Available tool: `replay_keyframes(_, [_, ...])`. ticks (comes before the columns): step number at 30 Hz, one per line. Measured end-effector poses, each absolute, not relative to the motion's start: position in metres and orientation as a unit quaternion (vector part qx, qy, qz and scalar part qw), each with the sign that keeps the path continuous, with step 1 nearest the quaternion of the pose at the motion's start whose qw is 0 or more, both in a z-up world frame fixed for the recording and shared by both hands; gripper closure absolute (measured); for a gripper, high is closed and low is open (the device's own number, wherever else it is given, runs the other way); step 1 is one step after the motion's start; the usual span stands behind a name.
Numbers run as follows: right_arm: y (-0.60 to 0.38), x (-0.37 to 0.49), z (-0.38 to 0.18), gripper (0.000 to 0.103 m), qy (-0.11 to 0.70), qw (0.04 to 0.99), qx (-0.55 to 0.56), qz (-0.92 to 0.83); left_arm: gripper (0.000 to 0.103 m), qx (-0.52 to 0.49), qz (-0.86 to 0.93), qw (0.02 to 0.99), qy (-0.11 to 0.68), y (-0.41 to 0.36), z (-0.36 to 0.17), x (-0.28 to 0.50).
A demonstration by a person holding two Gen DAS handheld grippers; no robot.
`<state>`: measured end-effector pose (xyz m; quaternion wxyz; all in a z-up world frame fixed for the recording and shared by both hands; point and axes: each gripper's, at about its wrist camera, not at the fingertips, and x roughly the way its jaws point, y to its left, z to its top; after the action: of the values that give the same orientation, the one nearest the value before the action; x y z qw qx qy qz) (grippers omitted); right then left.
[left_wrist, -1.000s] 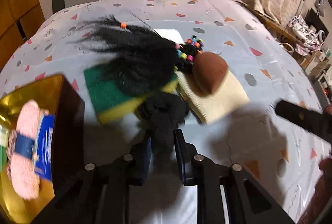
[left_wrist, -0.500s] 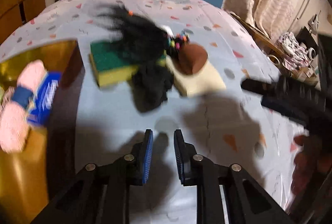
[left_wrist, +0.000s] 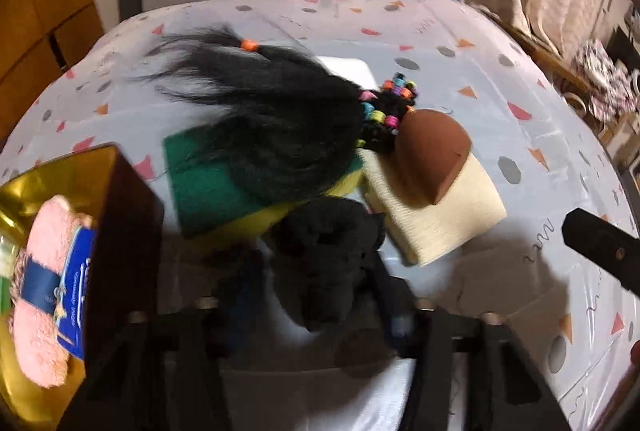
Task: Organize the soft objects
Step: 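Grasp the brown makeup sponge with the right gripper while the left gripper reaches toward the black scrunchie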
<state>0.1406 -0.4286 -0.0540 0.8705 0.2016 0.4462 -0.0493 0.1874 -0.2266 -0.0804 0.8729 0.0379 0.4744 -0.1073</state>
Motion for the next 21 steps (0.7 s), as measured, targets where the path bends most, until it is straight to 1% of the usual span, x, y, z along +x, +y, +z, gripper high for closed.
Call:
replay_keyframes(1, [-0.428,0.141,-0.054,0.025,0.446,0.871,0.202,-0.049,0.074,0.032,-0.108,0.875,0.471,-0.223,-0.081,0.185])
replay_keyframes(2, [-0.428,0.141,-0.054,0.025,0.446,0.87,0.203,-0.048,0.075,0.027,-0.11,0.874,0.472,-0.221,-0.081,0.183])
replay_keyframes(3, [-0.428,0.141,-0.055,0.025,0.447,0.87,0.203,-0.047,0.08,0.018,-0.115,0.875,0.469,-0.217,-0.08,0.179])
replay_keyframes(4, [-0.428,0.141,-0.055,0.025,0.447,0.87,0.204,-0.047,0.082,0.012,-0.118,0.875,0.469,-0.214,-0.08,0.176])
replay_keyframes(6, [-0.428,0.141,-0.056,0.025,0.447,0.87,0.204,-0.045,0.083,0.001,-0.122,0.876,0.466,-0.209,-0.081,0.164])
replay_keyframes(10, [-0.425,0.141,-0.056,0.025,0.444,0.872,0.2,-0.042,0.084,0.028,-0.137,0.889,0.437,-0.212,-0.085,0.134])
replay_keyframes(14, [-0.416,0.141,-0.054,0.025,0.435,0.88,0.189,-0.029,0.084,0.032,-0.144,0.894,0.423,-0.212,-0.086,0.124])
replay_keyframes(21, [-0.378,0.158,-0.046,0.026,0.409,0.906,0.111,0.006,0.084,0.031,-0.163,0.896,0.412,-0.213,-0.088,0.109])
